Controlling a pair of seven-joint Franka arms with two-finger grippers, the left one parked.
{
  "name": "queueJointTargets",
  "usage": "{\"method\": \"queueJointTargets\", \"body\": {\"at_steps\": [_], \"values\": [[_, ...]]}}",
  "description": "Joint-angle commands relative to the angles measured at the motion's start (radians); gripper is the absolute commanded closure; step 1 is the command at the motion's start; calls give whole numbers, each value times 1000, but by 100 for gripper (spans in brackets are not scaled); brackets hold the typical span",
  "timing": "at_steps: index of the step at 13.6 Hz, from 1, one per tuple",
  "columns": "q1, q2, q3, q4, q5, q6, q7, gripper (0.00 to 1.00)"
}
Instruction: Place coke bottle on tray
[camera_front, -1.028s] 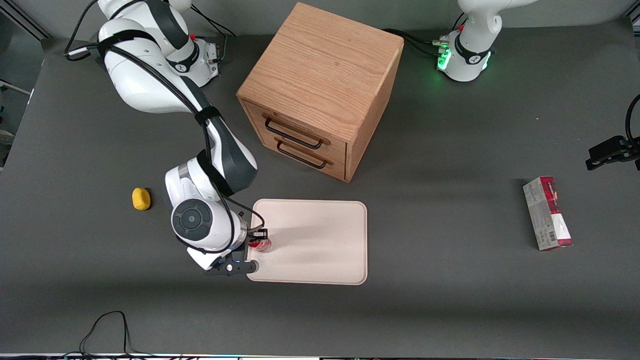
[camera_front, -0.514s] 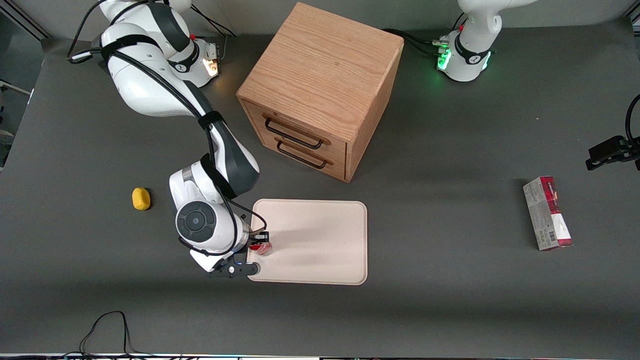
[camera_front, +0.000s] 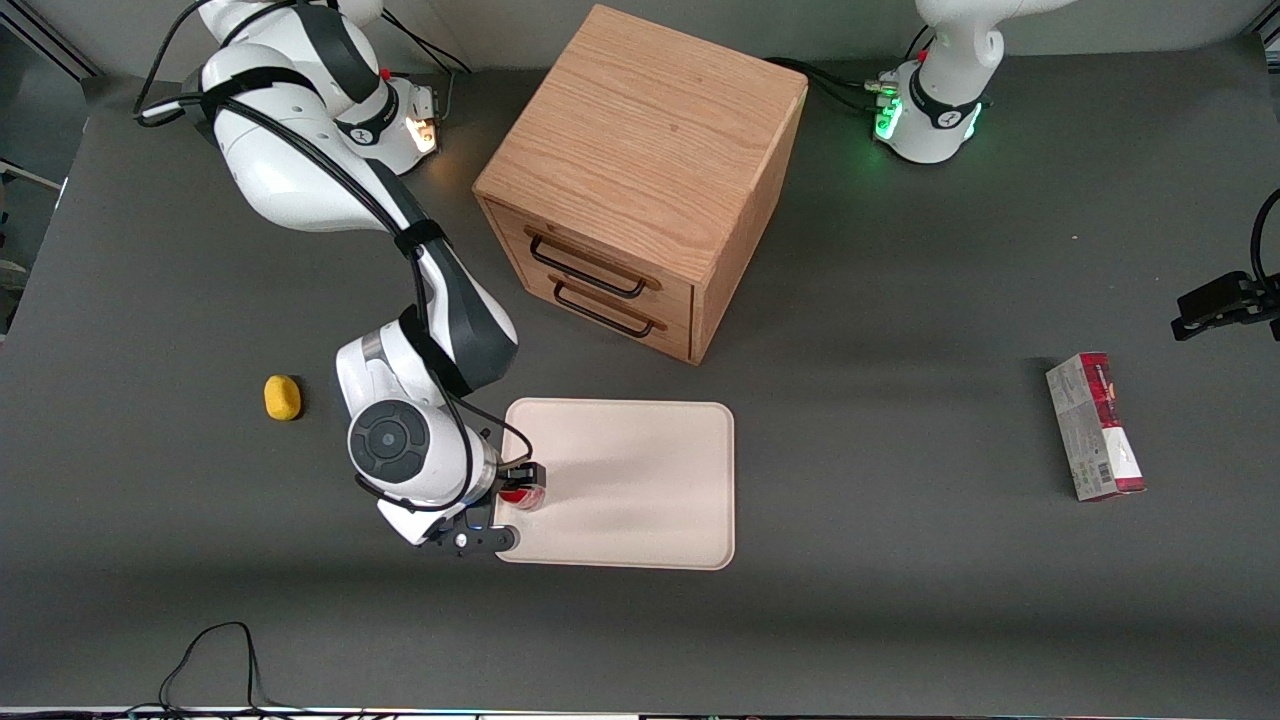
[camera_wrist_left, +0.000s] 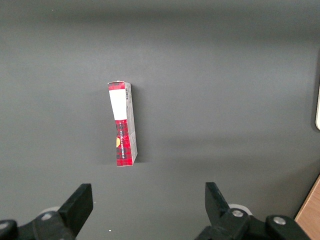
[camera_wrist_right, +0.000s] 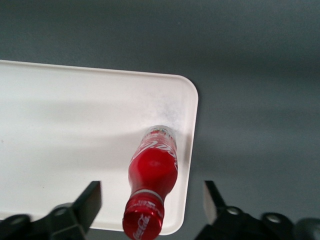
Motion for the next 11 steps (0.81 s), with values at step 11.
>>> {"method": "queueJointTargets", "body": {"at_steps": [11], "values": [[7, -452, -8, -64, -6, -499, 47, 0]]}}
